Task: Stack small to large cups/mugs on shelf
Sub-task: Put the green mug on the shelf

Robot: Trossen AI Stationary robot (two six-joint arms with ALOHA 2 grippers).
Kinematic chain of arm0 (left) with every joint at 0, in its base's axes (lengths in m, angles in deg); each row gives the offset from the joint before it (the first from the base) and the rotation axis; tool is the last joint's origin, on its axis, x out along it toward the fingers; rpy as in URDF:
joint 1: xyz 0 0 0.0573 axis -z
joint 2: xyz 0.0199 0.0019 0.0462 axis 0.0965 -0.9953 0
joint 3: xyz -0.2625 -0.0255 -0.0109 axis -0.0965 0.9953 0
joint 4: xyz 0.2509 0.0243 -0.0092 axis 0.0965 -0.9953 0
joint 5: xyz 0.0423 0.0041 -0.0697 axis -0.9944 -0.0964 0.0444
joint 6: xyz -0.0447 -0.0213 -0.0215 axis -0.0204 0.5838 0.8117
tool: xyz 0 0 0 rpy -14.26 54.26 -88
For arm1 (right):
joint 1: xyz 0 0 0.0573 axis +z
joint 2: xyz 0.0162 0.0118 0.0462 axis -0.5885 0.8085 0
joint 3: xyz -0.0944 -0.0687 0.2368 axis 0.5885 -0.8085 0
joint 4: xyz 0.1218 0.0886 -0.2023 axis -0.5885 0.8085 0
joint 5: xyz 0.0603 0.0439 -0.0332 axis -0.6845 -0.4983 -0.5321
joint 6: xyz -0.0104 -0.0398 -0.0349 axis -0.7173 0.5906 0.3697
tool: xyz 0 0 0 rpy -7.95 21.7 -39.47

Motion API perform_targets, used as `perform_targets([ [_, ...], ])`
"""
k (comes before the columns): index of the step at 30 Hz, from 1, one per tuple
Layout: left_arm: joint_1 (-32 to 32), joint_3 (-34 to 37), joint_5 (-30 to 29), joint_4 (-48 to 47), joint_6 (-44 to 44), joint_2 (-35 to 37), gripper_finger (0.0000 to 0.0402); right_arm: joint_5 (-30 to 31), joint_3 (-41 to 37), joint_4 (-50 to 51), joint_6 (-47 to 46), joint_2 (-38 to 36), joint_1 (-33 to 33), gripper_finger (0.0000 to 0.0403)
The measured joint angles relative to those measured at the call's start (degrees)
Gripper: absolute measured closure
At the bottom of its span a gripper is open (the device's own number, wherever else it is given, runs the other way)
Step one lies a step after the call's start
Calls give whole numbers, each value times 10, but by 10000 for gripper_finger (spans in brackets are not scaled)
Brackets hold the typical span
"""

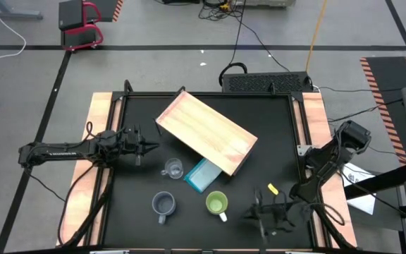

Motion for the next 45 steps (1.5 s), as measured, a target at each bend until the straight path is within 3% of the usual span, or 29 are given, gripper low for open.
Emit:
perform_targets([
  [5, 0, 0, 0, 0, 0, 0, 371, -9, 49, 157, -74, -16, -39, 403],
  [12, 0, 0, 2, -1, 13, 0, 371, -143, 130, 297, -124, -23, -87, 403],
  [16, 0, 0, 2, -6, 13, 0, 371, -184, 177, 374, -130, -18, -102, 403],
  [26, 0, 0, 1, -36, 13, 0, 371, -234, 274, 503, -115, 13, -142, 403],
  [32, 0, 0, 1, -36, 12, 0, 371, -316, 298, 542, -98, 41, -176, 403],
  [45, 0, 0, -1, -36, 2, 0, 371, -364, 446, 686, -64, 146, -219, 403],
])
